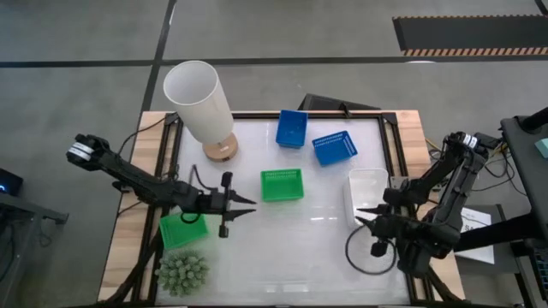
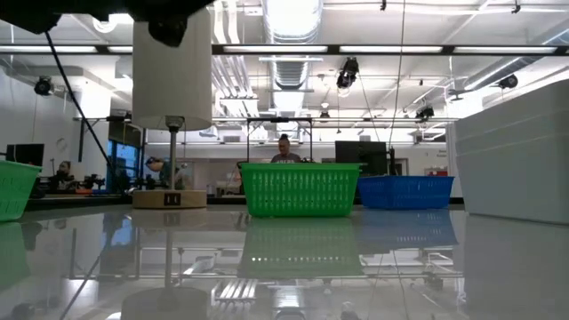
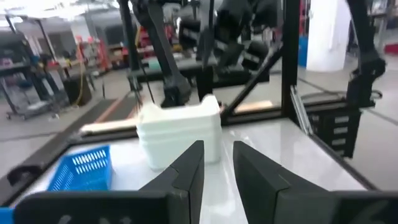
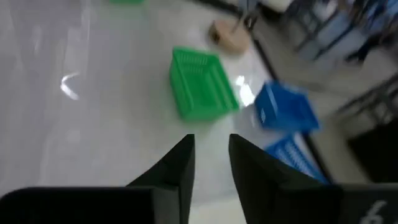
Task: Stack baskets by color
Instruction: Stack the bottom green bin on top of the top green bins
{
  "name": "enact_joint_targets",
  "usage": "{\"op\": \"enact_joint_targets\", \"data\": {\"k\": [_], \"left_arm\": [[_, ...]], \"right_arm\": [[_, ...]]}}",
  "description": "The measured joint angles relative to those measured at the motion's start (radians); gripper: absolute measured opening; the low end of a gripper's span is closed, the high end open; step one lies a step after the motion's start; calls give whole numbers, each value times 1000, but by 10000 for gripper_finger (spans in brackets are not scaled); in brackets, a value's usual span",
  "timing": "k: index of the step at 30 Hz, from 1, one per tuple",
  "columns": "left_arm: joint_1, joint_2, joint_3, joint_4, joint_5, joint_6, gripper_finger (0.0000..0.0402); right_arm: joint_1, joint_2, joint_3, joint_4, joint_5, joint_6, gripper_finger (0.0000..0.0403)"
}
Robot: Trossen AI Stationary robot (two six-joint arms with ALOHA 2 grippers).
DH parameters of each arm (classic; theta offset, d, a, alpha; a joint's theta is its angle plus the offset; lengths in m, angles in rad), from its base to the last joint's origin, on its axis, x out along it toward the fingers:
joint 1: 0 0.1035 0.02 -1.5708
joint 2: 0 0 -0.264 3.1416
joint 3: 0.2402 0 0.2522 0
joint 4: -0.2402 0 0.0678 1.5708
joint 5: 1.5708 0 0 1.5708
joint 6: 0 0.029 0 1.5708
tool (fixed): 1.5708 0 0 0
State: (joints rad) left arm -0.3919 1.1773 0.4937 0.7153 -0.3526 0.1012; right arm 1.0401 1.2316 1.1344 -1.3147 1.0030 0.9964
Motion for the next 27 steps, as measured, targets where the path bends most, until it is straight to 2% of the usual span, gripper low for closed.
{"op": "enact_joint_targets", "data": {"k": [8,12,15,18,23,27], "left_arm": [[10,151,63,-2,1,-21,70],[34,171,120,-136,7,-112,69],[62,170,191,-362,9,-251,69],[74,170,275,-692,42,-402,69],[72,171,411,-1226,190,-729,69],[72,173,491,-1474,293,-929,69]], "right_arm": [[0,-1,-149,280,217,-184,30],[0,-1,-194,355,306,-226,11],[0,-1,-208,377,363,-239,9],[-5,-1,-208,393,397,-239,9],[-22,-1,-199,431,396,-250,9],[-55,-4,-146,433,398,-331,8]]}}
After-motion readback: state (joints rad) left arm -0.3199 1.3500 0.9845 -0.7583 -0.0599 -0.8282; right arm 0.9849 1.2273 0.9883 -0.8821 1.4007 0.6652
